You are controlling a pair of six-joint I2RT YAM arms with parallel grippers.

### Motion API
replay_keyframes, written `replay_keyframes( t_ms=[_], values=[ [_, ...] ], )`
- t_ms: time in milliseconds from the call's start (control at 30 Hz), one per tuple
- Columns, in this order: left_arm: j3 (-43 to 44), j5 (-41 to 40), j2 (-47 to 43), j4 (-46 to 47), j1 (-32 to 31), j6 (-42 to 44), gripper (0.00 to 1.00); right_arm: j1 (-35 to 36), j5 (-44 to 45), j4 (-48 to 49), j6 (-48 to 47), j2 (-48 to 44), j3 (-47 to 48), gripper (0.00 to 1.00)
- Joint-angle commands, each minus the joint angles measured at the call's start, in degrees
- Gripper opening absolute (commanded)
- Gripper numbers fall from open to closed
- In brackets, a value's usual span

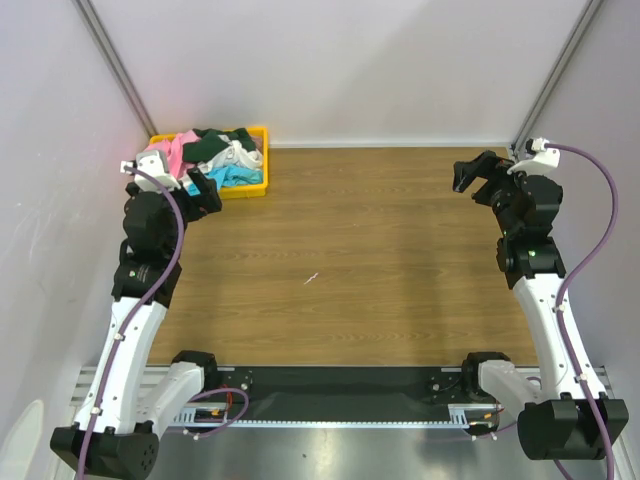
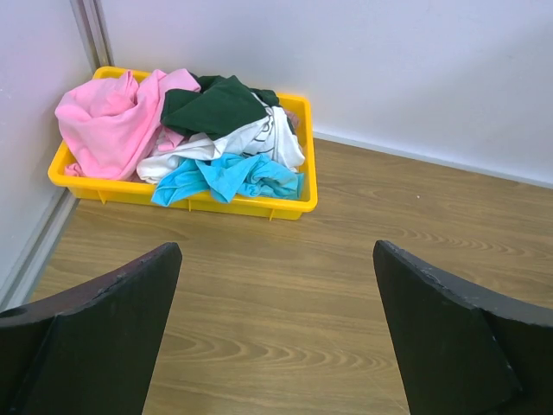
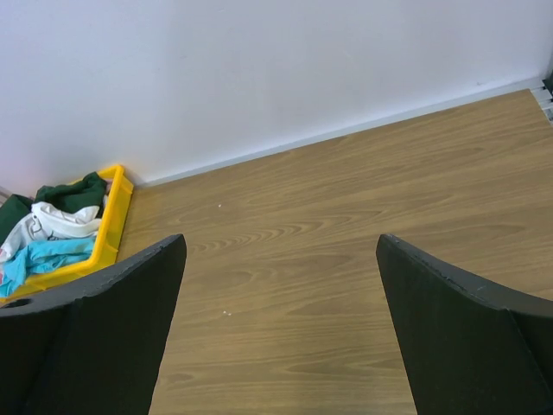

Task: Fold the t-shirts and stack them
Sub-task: Grab the tshirt from the pile

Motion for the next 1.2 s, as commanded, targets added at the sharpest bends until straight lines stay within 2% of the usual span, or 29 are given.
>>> replay_keyframes(
  t_ms=[0, 267, 333, 433, 467, 567, 733, 967, 1167],
  values=[
    [0.5, 1.6, -0.7, 2.0, 0.2, -0.4, 1.0, 0.0, 0.3, 0.9, -0.3, 0.0, 1.8, 1.0],
    [0.1, 0.9, -0.9, 2.7, 0.2, -1.6, 1.0, 0.0, 0.9, 1.5, -0.5, 0.5, 0.9, 1.0],
    [1.3, -2.8, 0.7, 0.9, 0.2, -2.5, 1.0, 0.1, 1.3, 1.9, -0.6, -0.2, 0.2, 1.0],
    [5.9, -4.5, 6.6, -3.1, 0.5, -4.7, 1.0, 0.2, 1.8, 2.0, -0.4, -0.7, -1.1, 1.0],
    [7.2, -2.1, 8.2, -3.7, 0.7, -5.5, 1.0, 0.5, 2.4, 2.0, -0.4, -0.7, -1.6, 1.0],
    [11.0, 0.9, 14.3, -2.8, 1.0, -10.3, 1.0, 1.2, 2.8, 0.6, 0.1, -1.6, -2.3, 1.0],
    [14.9, -1.4, 23.0, -1.9, 3.6, -14.2, 1.0, 2.0, 5.9, -0.2, -1.4, -3.7, -3.4, 1.0],
    [18.8, -2.9, 33.1, 4.7, 6.0, -13.3, 1.0, 2.1, 7.2, -0.1, -2.9, -4.0, -3.3, 1.0],
    [20.1, 0.8, 40.3, 11.0, 11.4, -13.5, 1.0, 2.1, 6.7, 0.1, -1.5, -2.6, -3.6, 1.0]
  ],
)
